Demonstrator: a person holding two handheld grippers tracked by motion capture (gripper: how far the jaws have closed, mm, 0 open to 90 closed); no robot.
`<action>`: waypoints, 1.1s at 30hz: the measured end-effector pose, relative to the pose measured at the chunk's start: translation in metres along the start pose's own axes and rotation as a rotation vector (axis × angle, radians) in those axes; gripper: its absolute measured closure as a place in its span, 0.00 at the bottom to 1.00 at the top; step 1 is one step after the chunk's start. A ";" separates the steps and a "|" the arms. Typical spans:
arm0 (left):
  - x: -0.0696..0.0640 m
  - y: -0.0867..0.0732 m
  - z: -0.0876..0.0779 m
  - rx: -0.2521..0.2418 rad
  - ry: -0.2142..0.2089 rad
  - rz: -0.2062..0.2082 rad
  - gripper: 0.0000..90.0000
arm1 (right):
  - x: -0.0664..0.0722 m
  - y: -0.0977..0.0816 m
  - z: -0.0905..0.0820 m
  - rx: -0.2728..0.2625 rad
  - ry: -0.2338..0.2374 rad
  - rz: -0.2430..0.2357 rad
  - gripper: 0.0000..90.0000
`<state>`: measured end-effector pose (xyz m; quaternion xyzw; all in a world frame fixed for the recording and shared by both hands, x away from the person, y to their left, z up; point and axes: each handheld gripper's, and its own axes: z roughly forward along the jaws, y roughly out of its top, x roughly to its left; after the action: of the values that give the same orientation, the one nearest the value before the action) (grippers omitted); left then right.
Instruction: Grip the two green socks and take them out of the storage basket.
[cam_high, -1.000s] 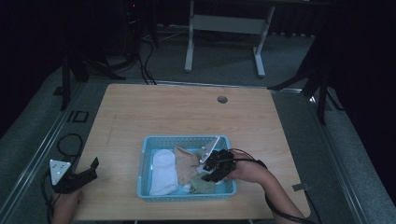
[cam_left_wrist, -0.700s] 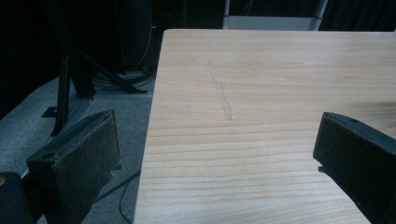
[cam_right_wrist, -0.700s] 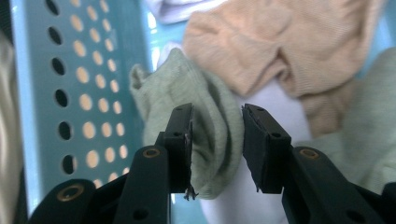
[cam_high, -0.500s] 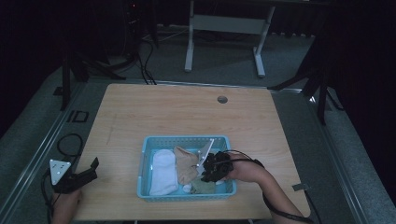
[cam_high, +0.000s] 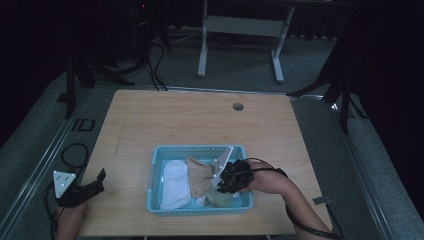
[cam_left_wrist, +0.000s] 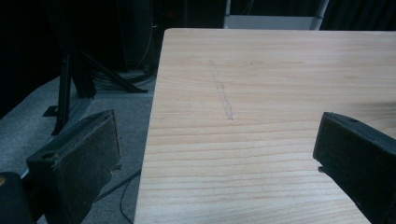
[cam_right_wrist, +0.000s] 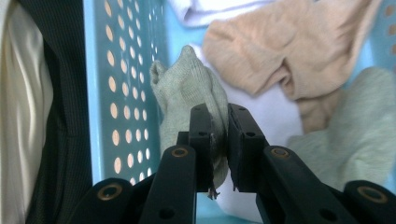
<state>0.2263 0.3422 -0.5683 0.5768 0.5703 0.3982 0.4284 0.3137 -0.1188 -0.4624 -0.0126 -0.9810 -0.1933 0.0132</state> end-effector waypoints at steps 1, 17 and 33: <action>0.000 0.000 0.000 0.000 0.000 0.001 0.00 | 0.000 0.000 -0.002 -0.004 -0.003 0.003 0.90; 0.000 0.000 0.000 0.004 0.002 0.000 0.00 | -0.002 -0.001 -0.057 -0.088 -0.086 -0.010 0.90; 0.000 0.000 0.000 0.003 0.004 0.001 0.00 | -0.001 -0.036 -0.124 -0.152 -0.222 0.073 0.90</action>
<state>0.2265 0.3420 -0.5683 0.5769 0.5715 0.3985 0.4262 0.3160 -0.1993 -0.3611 -0.0706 -0.9578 -0.2640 -0.0892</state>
